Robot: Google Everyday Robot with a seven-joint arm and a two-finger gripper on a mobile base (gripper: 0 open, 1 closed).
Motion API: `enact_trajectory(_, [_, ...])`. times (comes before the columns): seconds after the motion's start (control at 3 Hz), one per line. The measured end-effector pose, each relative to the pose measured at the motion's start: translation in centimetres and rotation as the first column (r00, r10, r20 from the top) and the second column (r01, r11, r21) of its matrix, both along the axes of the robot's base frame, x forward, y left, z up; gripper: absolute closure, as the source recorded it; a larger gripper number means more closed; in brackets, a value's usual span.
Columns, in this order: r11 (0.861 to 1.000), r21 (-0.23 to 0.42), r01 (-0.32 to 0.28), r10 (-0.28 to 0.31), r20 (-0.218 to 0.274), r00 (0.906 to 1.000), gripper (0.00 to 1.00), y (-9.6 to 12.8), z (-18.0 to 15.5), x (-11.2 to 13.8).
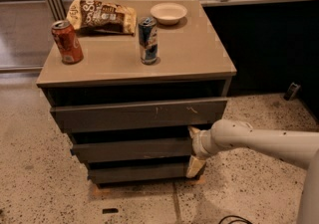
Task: Open middle drawer
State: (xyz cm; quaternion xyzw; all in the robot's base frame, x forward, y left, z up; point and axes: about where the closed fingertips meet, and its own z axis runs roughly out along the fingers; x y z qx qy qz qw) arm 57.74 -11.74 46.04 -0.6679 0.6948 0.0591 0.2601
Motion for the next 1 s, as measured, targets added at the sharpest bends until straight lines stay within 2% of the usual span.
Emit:
enact_trajectory(0.33, [1.0, 0.0, 0.001, -0.001, -0.002, 1.0, 0.0, 0.0, -0.1, -0.2])
enact_trajectory(1.0, [1.0, 0.018, -0.02, 0.021, -0.058, 0.9981, 0.0, 0.6, -2.6, 1.5])
